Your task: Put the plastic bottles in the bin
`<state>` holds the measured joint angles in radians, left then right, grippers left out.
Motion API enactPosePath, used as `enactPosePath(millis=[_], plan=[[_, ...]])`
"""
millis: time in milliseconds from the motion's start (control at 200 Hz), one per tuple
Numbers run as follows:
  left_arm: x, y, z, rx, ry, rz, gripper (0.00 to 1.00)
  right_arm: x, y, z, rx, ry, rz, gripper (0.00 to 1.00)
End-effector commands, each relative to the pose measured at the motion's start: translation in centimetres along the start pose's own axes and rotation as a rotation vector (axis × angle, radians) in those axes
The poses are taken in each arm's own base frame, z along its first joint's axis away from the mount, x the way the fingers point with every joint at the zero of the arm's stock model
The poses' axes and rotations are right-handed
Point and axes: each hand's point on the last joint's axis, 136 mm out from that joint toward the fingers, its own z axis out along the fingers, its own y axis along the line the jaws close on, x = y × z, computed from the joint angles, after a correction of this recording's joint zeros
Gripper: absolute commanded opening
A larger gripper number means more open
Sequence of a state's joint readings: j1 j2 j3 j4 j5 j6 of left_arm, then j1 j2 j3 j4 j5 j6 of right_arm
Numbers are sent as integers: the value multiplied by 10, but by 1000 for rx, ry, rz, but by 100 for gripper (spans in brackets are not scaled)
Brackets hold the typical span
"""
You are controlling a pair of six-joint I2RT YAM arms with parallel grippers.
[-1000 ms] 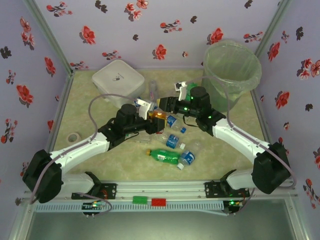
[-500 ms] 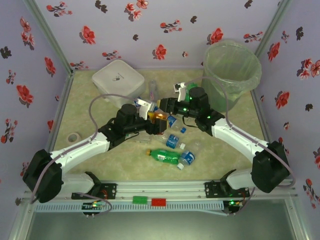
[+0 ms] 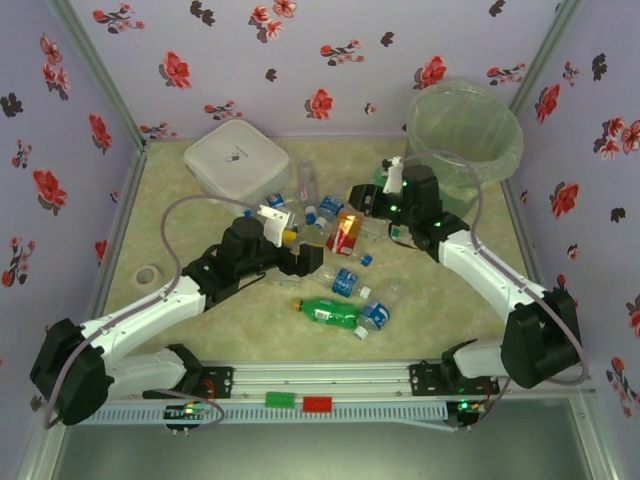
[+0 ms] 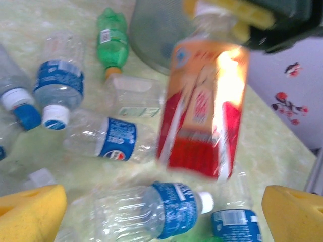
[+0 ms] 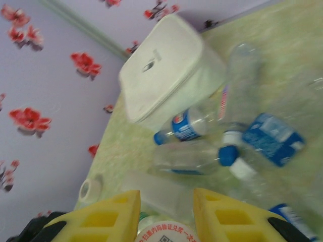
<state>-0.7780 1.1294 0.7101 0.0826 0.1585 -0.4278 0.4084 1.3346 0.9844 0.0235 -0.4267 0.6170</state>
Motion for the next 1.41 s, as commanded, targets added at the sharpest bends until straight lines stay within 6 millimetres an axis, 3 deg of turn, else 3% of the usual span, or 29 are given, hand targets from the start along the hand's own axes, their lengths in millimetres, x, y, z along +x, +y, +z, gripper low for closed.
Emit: enactPosePath(millis=[0, 220, 410, 510, 630, 820, 1025, 1185, 1400], plan=[[5, 26, -4, -103, -12, 20, 100, -55, 23, -35, -4, -113, -80, 13], [-19, 60, -13, -143, -124, -92, 100, -150, 26, -89, 110, -284, -158, 14], [-46, 91, -26, -135, -244, -235, 100, -224, 14, -134, 212, -494, -154, 14], [-44, 111, -31, -127, -263, -327, 100, -255, 5, -155, 282, -603, -188, 14], [-31, 130, -35, -132, -250, -409, 100, -281, -25, -174, 441, -699, -215, 15], [-12, 144, -39, -159, -214, -466, 100, -293, -81, -181, 640, -754, -215, 14], [-9, 147, -39, -177, -186, -470, 100, -276, -132, -160, 755, -669, -204, 18], [-11, 150, -33, -181, -178, -485, 100, -257, -158, -141, 761, -613, -152, 46], [-8, 150, -29, -179, -148, -489, 100, -261, -141, -148, 708, -658, -148, 84]])
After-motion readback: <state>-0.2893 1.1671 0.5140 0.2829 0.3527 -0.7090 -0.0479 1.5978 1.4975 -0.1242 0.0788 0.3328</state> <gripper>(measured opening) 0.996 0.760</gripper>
